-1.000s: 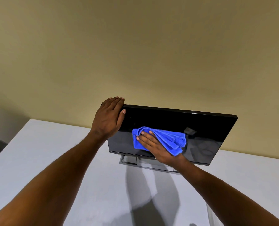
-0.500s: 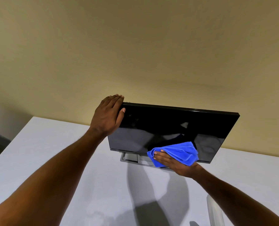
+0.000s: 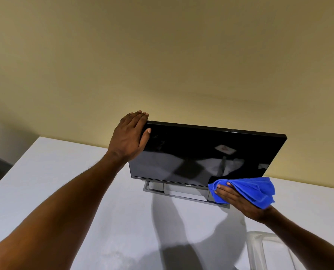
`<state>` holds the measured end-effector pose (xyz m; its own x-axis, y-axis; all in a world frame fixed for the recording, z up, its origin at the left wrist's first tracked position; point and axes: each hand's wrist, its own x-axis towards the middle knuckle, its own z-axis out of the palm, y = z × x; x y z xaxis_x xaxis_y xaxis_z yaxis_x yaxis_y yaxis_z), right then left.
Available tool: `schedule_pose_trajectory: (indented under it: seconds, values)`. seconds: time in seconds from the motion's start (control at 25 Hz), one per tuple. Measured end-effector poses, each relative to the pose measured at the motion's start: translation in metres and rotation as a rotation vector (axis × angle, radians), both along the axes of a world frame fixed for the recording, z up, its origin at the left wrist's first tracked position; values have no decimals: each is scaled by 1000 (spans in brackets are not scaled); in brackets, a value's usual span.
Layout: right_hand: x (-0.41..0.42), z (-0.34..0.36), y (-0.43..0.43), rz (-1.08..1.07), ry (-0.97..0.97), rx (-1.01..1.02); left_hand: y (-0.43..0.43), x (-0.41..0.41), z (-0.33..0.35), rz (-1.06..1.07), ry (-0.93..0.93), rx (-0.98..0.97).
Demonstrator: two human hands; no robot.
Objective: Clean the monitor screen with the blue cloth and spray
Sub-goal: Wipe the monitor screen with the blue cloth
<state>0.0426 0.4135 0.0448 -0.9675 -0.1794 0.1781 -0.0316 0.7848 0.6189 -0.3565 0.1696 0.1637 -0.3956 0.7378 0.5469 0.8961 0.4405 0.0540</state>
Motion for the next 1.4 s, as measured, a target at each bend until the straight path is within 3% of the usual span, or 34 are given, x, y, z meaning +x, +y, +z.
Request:
schedule_pose_trajectory:
  seconds: [0.12, 0.24, 0.52, 0.8, 1.28, 1.4]
  values:
    - [-11, -24, -12, 65, 5, -167, 0, 0, -1, -3, -3, -15]
    - [-36, -36, -27, 216, -24, -120, 0, 0, 0, -9, -4, -25]
    - [-110, -25, -63, 239, -61, 12, -2, 1, 3, 6, -20, -40]
    - [-138, 38, -39, 194, 43, -297, -3, -3, 2, -9, 5, -41]
    - [-72, 98, 24, -393, 530, -477, -4, -4, 3, -21, -9, -71]
    - [-65, 102, 27, -607, 692, -627, -3, -1, 4, -14, -20, -76]
